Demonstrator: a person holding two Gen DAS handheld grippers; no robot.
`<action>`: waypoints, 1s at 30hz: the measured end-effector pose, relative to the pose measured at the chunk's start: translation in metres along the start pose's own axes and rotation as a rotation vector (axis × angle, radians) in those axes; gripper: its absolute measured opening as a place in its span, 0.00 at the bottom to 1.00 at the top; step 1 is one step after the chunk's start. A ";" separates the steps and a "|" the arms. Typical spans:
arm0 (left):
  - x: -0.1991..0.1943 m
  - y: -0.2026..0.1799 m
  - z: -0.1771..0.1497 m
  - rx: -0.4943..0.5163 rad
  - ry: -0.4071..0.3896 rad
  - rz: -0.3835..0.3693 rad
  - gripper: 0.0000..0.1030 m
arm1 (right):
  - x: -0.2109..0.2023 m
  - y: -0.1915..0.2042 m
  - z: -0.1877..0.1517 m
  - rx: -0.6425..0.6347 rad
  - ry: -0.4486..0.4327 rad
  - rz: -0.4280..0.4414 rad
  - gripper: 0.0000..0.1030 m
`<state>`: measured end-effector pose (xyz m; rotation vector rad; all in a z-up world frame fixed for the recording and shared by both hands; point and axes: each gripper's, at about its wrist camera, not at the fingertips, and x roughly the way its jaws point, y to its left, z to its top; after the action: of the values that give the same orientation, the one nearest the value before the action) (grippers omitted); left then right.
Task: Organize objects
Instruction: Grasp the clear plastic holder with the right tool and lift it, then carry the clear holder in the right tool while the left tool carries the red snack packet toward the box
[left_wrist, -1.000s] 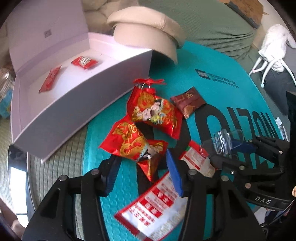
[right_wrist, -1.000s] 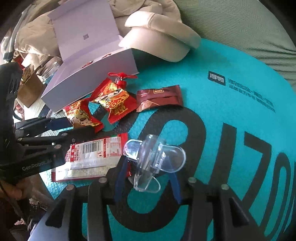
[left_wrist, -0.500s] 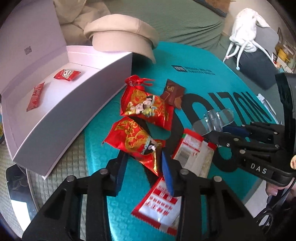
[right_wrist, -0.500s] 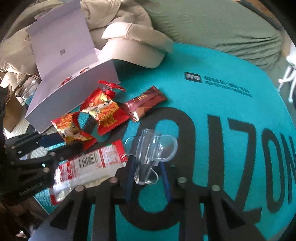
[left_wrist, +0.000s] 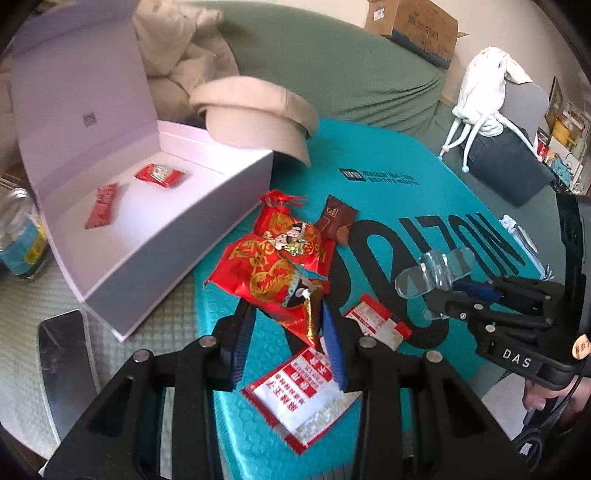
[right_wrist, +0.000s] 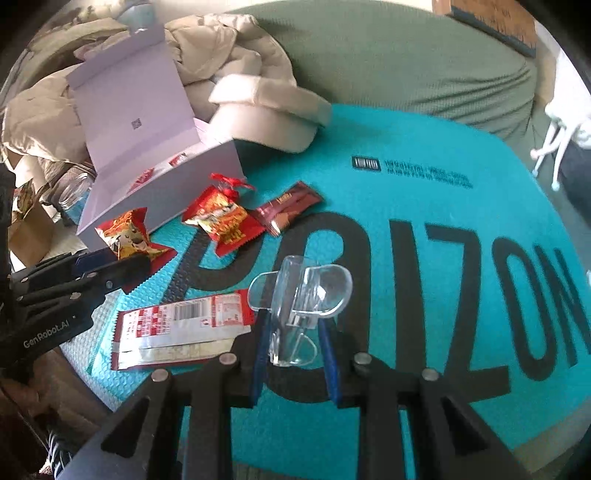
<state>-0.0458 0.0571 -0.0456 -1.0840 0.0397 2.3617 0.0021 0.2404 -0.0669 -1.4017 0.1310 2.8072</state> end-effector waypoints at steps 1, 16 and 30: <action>-0.004 -0.001 0.000 0.004 -0.005 0.007 0.33 | -0.003 0.002 0.001 -0.004 -0.007 0.004 0.25; -0.034 0.003 0.012 0.028 -0.016 0.071 0.33 | -0.025 0.028 0.014 -0.055 -0.037 0.078 0.25; -0.043 0.018 0.030 0.046 -0.001 0.089 0.33 | -0.034 0.050 0.039 -0.104 -0.022 0.101 0.25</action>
<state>-0.0522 0.0290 0.0021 -1.0801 0.1446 2.4278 -0.0109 0.1952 -0.0126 -1.4230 0.0580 2.9498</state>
